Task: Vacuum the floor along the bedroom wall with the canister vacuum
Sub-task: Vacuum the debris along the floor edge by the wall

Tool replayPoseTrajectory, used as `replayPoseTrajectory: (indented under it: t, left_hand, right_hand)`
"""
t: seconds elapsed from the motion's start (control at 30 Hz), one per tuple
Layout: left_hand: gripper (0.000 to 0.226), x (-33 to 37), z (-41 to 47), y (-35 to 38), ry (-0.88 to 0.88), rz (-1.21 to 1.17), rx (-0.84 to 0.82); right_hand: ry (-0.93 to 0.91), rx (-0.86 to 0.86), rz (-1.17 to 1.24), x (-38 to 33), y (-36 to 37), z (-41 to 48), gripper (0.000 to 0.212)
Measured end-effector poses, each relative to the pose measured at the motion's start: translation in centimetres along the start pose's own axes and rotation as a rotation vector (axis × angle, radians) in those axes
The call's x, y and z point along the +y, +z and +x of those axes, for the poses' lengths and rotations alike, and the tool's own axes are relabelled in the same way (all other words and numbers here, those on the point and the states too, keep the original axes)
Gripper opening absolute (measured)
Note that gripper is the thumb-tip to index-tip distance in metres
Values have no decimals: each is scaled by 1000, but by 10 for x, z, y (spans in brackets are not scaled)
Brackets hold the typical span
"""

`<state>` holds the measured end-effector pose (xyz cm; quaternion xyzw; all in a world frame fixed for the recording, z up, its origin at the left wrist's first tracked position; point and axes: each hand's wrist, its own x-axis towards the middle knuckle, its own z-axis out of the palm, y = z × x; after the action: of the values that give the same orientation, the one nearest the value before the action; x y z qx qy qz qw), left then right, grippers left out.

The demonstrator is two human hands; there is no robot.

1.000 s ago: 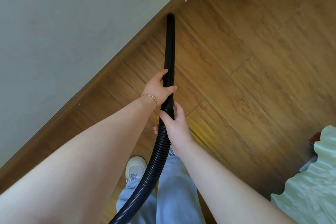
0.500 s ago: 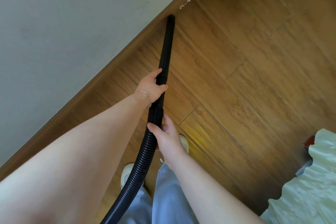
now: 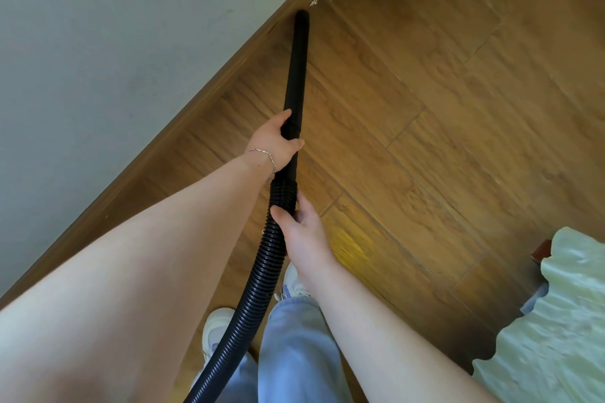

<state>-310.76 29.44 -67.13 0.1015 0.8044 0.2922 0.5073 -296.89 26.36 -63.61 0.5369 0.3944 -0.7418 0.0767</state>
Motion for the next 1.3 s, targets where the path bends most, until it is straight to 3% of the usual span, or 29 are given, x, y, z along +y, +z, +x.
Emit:
replayPoseTrajectory:
  t: [0.27,0.7,0.97,1.1,1.3]
  left_hand:
    - [64,19,15,14,25,16,43]
    - [70,63,39,37,32,-12,-10]
    - [70,80,39,58,0,103,-124]
    - [72,88,44,75,-2,182,-62]
    - [69,99,54,85,15,55,-67]
  right_hand:
    - [3,38,-3,-15,-15,11,46]
    - [-48,156,25,-47,-50,33,47]
    - [-52,190,57,-46,-69,27,39]
    - [-56,192,48,-52,-77,29,37]
    - [-86,205,34,-64,-94,40,29]
